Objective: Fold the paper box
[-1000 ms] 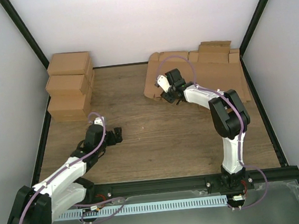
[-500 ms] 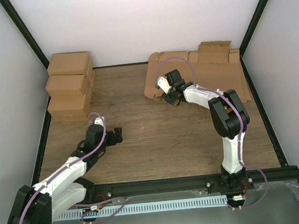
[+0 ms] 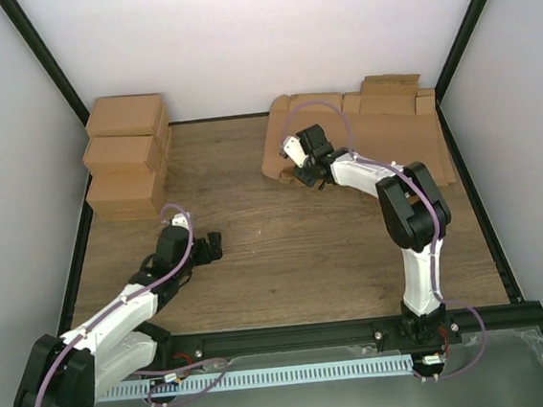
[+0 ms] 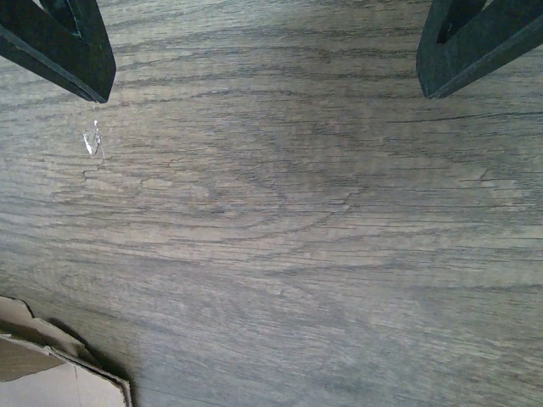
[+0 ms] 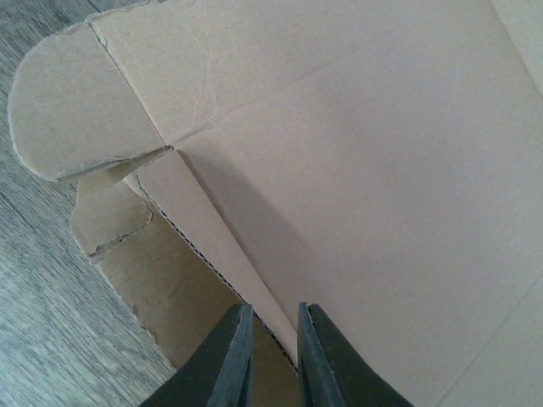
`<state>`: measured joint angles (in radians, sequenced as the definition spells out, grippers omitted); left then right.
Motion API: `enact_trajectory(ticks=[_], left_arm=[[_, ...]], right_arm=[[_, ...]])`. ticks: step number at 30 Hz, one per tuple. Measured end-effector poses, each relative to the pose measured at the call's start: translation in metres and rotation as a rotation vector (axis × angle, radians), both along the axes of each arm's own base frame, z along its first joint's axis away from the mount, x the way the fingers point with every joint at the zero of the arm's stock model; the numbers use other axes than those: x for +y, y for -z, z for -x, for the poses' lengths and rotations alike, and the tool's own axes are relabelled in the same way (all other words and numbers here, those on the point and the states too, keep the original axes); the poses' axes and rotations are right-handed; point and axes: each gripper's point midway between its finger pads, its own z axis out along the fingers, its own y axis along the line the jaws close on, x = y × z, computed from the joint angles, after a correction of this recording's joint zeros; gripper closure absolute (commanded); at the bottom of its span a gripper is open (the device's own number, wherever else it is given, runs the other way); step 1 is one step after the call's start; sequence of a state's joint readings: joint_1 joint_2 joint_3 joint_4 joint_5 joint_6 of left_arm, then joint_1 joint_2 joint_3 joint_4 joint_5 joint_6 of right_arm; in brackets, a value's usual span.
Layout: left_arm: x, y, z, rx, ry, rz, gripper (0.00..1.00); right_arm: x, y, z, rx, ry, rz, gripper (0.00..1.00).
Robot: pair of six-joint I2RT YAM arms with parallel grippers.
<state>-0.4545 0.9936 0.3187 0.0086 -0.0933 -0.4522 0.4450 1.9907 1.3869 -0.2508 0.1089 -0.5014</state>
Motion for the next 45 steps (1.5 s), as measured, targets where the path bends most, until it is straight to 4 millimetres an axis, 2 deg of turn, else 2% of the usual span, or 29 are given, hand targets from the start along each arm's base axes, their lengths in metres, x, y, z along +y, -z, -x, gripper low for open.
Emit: enact_trajectory(ticks=[3, 11, 15, 19, 26, 30, 33, 40, 42, 45], left_arm=[[0.0, 0.0, 0.0, 0.0, 0.0, 0.0, 0.0], [0.0, 0.0, 0.0, 0.0, -0.001, 0.0, 0.0], [0.0, 0.0, 0.0, 0.0, -0.002, -0.002, 0.0], [0.001, 0.0, 0.0, -0.001, -0.005, -0.003, 0.0], [0.001, 0.002, 0.0, 0.003, -0.007, -0.007, 0.0], [0.001, 0.002, 0.0, 0.004, -0.007, -0.007, 0.0], [0.002, 0.002, 0.0, 0.003, -0.007, -0.008, 0.0], [0.002, 0.001, -0.001, 0.001, -0.009, -0.008, 0.0], [0.002, 0.0, -0.001, -0.001, -0.009, -0.006, 0.0], [0.002, 0.0, -0.001, -0.003, -0.009, -0.005, 0.0]], right_arm=[[0.0, 0.001, 0.0, 0.001, -0.002, 0.0, 0.76], [0.006, 0.003, 0.002, 0.017, -0.025, -0.019, 0.77], [0.009, 0.007, 0.001, 0.031, -0.036, -0.027, 0.85], [0.014, 0.01, 0.002, 0.04, -0.053, -0.031, 0.98], [0.016, -0.001, 0.003, 0.021, -0.089, -0.028, 0.99], [0.01, -0.026, 0.003, -0.027, -0.084, -0.009, 0.99], [-0.002, -0.055, -0.002, -0.095, -0.038, 0.026, 0.99], [-0.047, -0.141, -0.014, -0.302, 0.177, 0.082, 0.99], [-0.06, -0.167, -0.009, -0.347, 0.22, 0.072, 0.99], [-0.067, -0.205, 0.007, -0.383, 0.22, 0.048, 0.99]])
